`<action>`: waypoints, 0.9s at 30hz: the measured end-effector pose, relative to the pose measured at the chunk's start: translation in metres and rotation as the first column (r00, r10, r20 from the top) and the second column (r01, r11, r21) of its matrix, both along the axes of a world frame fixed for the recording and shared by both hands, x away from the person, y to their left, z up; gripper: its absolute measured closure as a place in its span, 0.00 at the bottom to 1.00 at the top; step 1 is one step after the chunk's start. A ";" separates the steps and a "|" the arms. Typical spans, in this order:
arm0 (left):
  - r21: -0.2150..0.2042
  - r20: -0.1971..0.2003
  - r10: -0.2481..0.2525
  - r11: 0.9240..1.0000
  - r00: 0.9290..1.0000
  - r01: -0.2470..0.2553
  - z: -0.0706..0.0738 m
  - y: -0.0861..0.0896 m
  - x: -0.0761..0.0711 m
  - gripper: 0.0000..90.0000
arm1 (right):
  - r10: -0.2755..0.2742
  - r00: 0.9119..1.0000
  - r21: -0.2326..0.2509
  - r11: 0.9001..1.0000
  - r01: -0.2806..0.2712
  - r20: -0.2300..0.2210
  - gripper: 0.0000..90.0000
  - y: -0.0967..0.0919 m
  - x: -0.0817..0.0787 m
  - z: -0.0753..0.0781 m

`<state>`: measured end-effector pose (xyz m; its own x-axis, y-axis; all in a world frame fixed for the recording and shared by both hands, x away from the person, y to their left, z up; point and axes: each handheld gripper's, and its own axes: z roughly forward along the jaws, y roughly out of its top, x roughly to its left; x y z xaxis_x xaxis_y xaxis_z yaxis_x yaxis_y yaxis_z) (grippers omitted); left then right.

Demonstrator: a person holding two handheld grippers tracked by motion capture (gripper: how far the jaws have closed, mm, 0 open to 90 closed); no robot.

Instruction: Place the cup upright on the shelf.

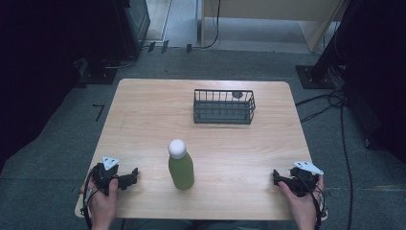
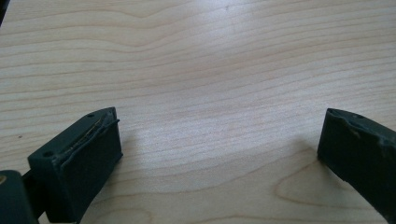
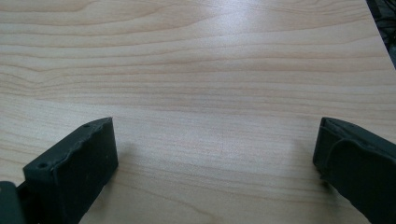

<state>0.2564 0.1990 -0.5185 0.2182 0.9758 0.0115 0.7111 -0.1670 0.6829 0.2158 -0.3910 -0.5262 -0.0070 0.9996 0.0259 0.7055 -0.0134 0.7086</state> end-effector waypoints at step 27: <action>0.000 0.000 0.000 1.000 1.000 0.000 0.000 0.000 0.000 0.00 | 0.330 0.935 0.058 0.939 -0.339 0.126 0.01 0.136 -0.005 0.051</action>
